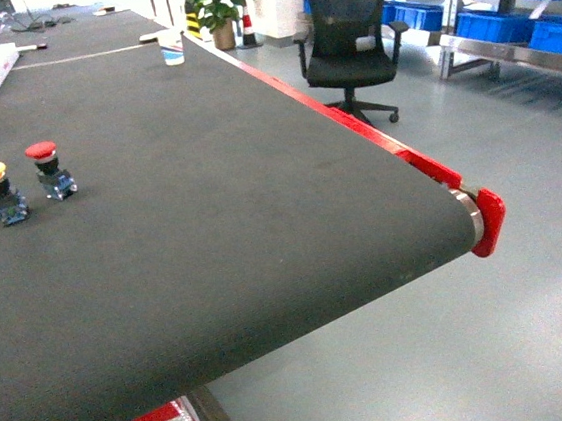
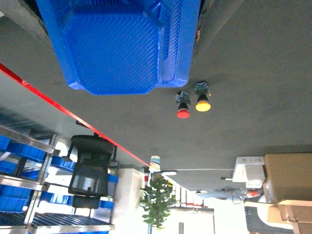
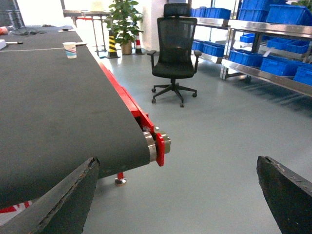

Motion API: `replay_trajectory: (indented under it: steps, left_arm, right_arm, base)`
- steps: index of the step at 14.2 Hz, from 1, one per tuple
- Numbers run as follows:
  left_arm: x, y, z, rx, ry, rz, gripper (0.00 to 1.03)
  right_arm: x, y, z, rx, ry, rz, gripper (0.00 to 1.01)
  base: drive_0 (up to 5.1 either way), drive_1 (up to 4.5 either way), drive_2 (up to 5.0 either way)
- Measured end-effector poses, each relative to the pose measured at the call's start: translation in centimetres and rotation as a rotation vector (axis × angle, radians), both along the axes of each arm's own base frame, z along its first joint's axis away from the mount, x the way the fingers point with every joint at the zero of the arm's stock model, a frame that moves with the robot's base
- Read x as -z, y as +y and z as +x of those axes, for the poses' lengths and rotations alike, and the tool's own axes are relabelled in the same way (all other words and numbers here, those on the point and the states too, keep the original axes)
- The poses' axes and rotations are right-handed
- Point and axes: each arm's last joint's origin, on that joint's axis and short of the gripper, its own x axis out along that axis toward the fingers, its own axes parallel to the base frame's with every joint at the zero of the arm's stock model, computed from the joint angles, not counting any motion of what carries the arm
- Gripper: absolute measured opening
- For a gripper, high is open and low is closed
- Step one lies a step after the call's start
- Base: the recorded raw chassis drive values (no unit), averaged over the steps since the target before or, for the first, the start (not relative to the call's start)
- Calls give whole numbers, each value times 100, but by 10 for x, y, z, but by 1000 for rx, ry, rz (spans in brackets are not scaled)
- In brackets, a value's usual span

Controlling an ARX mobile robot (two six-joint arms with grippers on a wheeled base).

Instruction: Pick blue part to blue bin on bottom shelf

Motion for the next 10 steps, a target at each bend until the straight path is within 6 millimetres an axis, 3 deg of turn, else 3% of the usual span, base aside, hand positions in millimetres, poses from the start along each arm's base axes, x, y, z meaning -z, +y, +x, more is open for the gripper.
replay_trajectory:
  steps: [10]
  left_arm:
    - [0,0,0,0,0,0,44]
  right_arm:
    - [0,0,0,0,0,0,98]
  base:
    - [-148,-148,-148]
